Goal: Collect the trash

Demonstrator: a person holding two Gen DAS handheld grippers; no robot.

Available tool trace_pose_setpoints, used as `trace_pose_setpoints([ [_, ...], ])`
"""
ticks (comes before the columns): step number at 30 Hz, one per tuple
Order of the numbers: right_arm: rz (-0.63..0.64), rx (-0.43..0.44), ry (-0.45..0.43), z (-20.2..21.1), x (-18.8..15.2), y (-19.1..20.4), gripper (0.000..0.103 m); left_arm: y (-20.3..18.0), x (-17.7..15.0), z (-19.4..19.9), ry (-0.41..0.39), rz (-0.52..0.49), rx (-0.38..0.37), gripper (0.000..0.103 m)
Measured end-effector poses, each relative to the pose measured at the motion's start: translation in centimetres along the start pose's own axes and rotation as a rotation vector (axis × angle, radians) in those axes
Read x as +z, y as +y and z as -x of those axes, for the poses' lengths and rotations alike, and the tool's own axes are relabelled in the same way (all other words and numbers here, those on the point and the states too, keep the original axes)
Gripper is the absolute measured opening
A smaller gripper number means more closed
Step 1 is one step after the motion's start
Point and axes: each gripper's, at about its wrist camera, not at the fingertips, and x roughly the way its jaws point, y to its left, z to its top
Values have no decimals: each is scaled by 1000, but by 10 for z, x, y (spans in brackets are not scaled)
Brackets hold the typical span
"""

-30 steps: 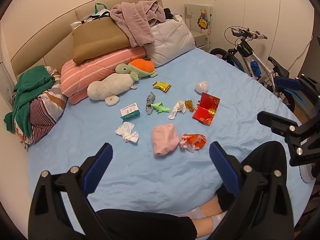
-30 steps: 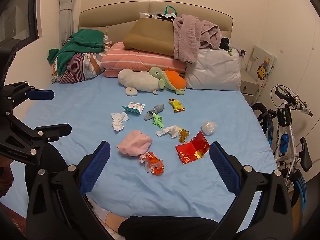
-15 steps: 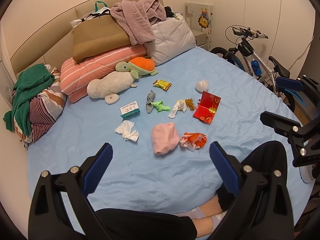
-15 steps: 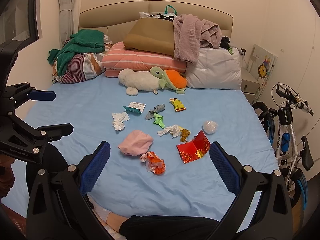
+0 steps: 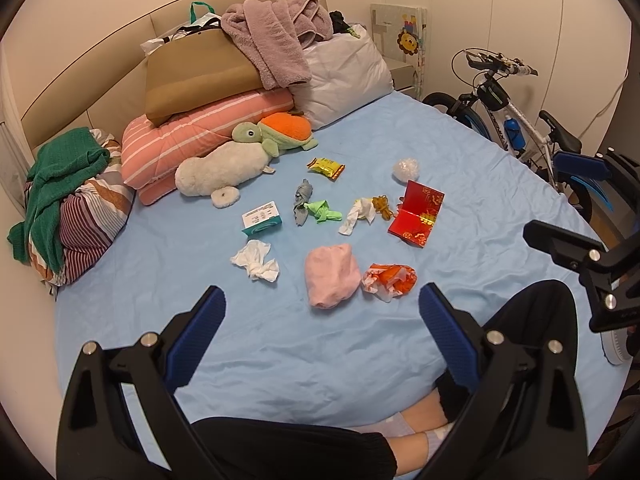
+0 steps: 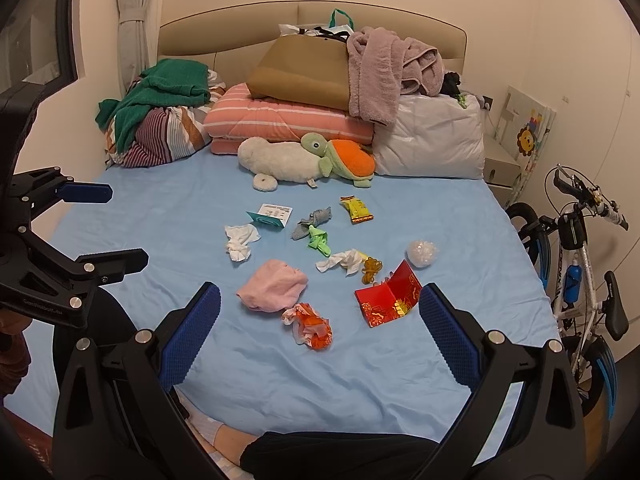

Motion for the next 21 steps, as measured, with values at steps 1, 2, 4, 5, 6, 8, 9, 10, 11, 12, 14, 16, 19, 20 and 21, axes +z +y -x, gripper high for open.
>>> trace_pose_setpoints([
  [1,0,0,0,0,0,1,96,0,0,0,0,0,-1,97],
  [2,-1,0,1,0,0,1,96,0,0,0,0,0,-2,97],
  [4,0,1,0,0,0,0,96,1,0,0,1,0,-1,97],
  [5,0,0,0,0,0,1,96,1,0,0,1,0,-2,97],
  [6,-1,1,0,0,0,0,96,1,0,0,1,1,-2,97],
  [8,0,2,0,0,0,0,96,2,-1,-1,1,2,-1,97],
  [9,0,2,0,0,0,-1,96,2,-1,-1,1,2,-1,97],
  [10,0,1,0,0,0,0,96,2,-1,-1,0,1,-2,97],
  [11,0,1,-1,0,0,0,96,2,0,-1,1,0,-1,97],
  [12,-3,2,-1,0,0,-1,96,2,0,-1,1,0,-1,97],
  [14,-3,2,-1,0,0,-1,96,2,0,-1,2,1,-2,97],
  [16,-2,2,0,0,0,-1,96,1,0,-1,2,-1,-1,97],
  [19,-2,3,1,0,0,-2,96,2,0,-1,2,-1,-2,97],
  [20,-2,2,0,0,0,-2,96,1,0,-1,3,-1,-1,97],
  [21,-2,2,0,0,0,-2,96,1,0,-1,2,-1,0,97],
])
